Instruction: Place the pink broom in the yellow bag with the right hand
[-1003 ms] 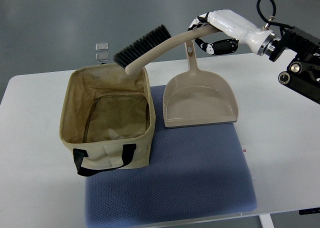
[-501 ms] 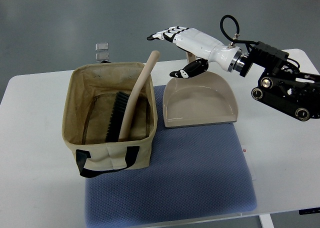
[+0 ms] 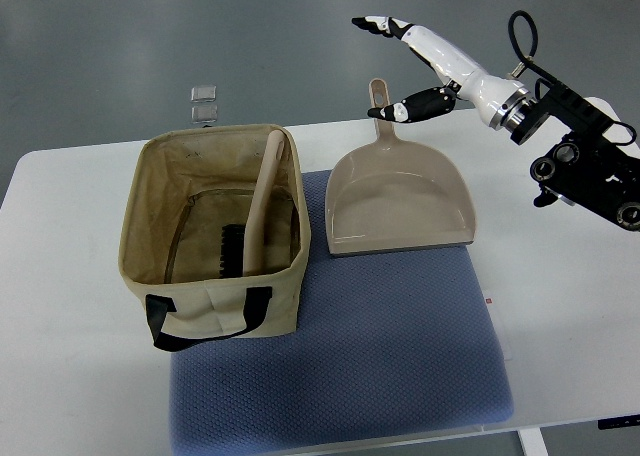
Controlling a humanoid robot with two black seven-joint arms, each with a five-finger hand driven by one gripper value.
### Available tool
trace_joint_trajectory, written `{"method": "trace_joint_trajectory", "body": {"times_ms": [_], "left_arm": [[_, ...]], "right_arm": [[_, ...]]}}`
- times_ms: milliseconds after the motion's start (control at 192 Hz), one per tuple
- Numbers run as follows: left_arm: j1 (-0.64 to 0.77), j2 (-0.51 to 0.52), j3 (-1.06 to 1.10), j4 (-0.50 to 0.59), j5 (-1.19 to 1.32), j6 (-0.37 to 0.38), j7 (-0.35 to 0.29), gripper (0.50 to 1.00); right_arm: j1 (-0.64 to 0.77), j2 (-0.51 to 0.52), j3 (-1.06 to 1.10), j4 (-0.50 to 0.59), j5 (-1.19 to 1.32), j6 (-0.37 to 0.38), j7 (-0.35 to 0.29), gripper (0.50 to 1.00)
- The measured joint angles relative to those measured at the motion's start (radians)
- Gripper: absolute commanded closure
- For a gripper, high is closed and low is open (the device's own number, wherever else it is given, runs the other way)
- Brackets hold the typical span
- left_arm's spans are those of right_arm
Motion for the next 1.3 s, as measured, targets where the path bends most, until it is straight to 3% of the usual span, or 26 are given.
{"method": "trace_joint_trajectory", "body": {"times_ms": [298, 507, 794, 1023, 1170, 1300], "left_arm": [[0.0, 0.0, 0.0, 0.0, 0.0, 0.0, 0.0, 0.5], [0.0, 0.0, 0.0, 0.0, 0.0, 0.0, 0.0, 0.5], [0.0, 0.0, 0.0, 0.0, 0.0, 0.001, 0.0, 0.5], [0.0, 0.0, 0.0, 0.0, 0.0, 0.001, 0.0, 0.5], [0.0, 0.0, 0.0, 0.0, 0.0, 0.001, 0.0, 0.5], [0.0, 0.0, 0.0, 0.0, 0.0, 0.0, 0.0, 0.5]], "right_arm": [[-0.212, 0.003, 0.242, -0.027, 0.474, 0.055, -0.073, 0.595], [-0.267, 0.017, 0.279, -0.068, 0.688, 0.077, -0.097, 0.574], [-0.347, 0.089, 0.418, -0.15, 0.727, 0.276, -0.106, 0.574], [-0.373, 0.157, 0.556, -0.264, 0.721, 0.438, -0.161, 0.572], [-0.385, 0.189, 0.61, -0.302, 0.72, 0.492, -0.164, 0.57], [-0.391, 0.212, 0.647, -0.316, 0.72, 0.493, -0.158, 0.57]]}}
